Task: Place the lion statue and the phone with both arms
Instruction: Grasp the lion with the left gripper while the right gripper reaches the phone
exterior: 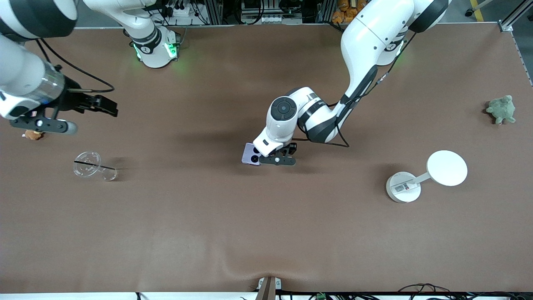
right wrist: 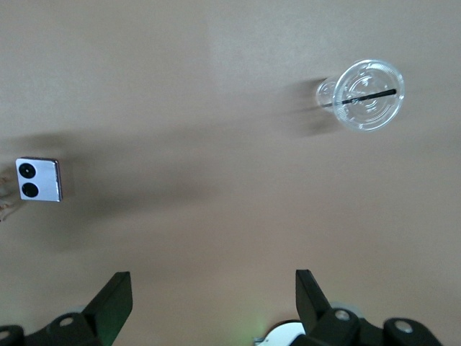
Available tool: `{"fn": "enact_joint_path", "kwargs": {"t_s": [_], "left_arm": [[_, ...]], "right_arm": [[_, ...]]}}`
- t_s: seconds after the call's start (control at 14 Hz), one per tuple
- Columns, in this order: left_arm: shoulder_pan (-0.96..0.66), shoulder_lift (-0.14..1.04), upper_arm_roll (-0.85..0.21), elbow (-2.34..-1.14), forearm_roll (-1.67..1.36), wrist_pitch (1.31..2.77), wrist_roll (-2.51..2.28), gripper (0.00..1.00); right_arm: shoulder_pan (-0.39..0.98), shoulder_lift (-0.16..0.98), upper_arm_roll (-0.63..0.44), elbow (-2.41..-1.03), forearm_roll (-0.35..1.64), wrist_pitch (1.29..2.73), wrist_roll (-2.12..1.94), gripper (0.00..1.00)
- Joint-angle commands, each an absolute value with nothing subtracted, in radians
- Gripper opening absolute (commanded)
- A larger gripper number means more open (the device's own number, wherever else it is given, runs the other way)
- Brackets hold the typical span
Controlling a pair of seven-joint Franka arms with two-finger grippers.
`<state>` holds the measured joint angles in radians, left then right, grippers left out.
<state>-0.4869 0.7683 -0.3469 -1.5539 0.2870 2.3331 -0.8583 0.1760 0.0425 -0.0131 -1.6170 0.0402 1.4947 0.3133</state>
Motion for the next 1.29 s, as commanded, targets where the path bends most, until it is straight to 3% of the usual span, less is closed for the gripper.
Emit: {"fn": "enact_joint_path", "kwargs": {"t_s": [0.0, 0.07, 0.14, 0.57, 0.86, 1.21], "left_arm": [[-0.500, 0.779, -0.336, -1.537, 0.313, 2.347, -0.879, 0.33], [-0.500, 0.779, -0.333, -1.537, 0.324, 2.347, -0.877, 0.10], [-0.500, 0.778, -0.333, -1.537, 0.333, 2.347, -0.877, 0.00], [-0.423, 0.672, -0.333, -1.545, 0.374, 2.316, -0.848, 0.00], [-0.336, 0.575, -0.337, -1.545, 0.374, 2.186, -0.724, 0.00], [-0.195, 0.548, -0.345, -1.575, 0.359, 2.121, -0.608, 0.00]], "right_arm": [[0.225, 0.052, -0.014, -1.617, 0.043, 1.512, 0.417, 1.00], [0.247, 0.060, -0.012, -1.617, 0.043, 1.520, 0.445, 1.00], [0.259, 0.064, -0.011, -1.617, 0.043, 1.531, 0.469, 1.00], [0.347, 0.142, 0.008, -1.612, 0.044, 1.592, 0.486, 1.00], [0.469, 0.250, 0.021, -1.606, 0.038, 1.730, 0.471, 1.00], [0.528, 0.366, 0.021, -1.597, 0.038, 1.888, 0.451, 1.00]]}}
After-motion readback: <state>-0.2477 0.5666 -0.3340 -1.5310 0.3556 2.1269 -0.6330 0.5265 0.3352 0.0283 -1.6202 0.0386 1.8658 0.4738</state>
